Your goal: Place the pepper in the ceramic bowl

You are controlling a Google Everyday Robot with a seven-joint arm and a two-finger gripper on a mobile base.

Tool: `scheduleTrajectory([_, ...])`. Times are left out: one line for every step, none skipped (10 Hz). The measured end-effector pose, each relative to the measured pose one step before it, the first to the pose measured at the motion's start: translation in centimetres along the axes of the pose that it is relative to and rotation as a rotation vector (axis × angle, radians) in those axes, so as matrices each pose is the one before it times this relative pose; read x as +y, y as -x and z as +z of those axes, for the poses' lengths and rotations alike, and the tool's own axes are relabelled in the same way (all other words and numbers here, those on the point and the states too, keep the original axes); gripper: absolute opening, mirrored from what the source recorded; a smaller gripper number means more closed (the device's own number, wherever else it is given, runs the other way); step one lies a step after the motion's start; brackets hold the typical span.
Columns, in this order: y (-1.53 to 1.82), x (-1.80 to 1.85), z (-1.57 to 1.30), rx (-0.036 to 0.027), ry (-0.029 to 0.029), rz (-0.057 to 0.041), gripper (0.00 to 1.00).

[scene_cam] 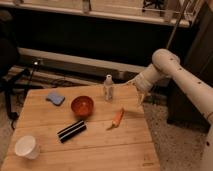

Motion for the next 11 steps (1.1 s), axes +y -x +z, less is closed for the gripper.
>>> scheduleTrajectory([-1.252,-0.497,1.032,0.07618,0.04230,-0.02374,0.80])
scheduleTrajectory([-0.960,-0.470,0.586,0.06056,0.02289,-0.00343,0.80])
scheduleTrajectory([-0.585,-0.321,0.407,0.04009,0.00993,0.00385,0.80])
scheduleTrajectory([-0.445,-0.465,0.799,0.04890,0.00313,0.01930,0.80])
scheduleTrajectory([0.349,-0.058,0.689,0.01091,-0.00099,0.01855,0.80])
scheduleTrajectory([1.157,0.115,0.818,-0.00763,0.00094,0.01374,0.80])
scheduleTrajectory([1.444,0.409,0.749,-0.01606,0.00440,0.00750,0.80])
scheduleTrajectory([1.929,0.733,0.991,-0.02619,0.01049,0.00221,0.80])
scheduleTrajectory([1.221,0.469,0.748,-0.01815,0.00957,-0.00440,0.80])
scheduleTrajectory([1.539,0.549,1.035,-0.02509,0.01468,-0.00954,0.80])
scheduleTrajectory([1.389,0.649,1.304,-0.02652,0.02140,-0.01058,0.80])
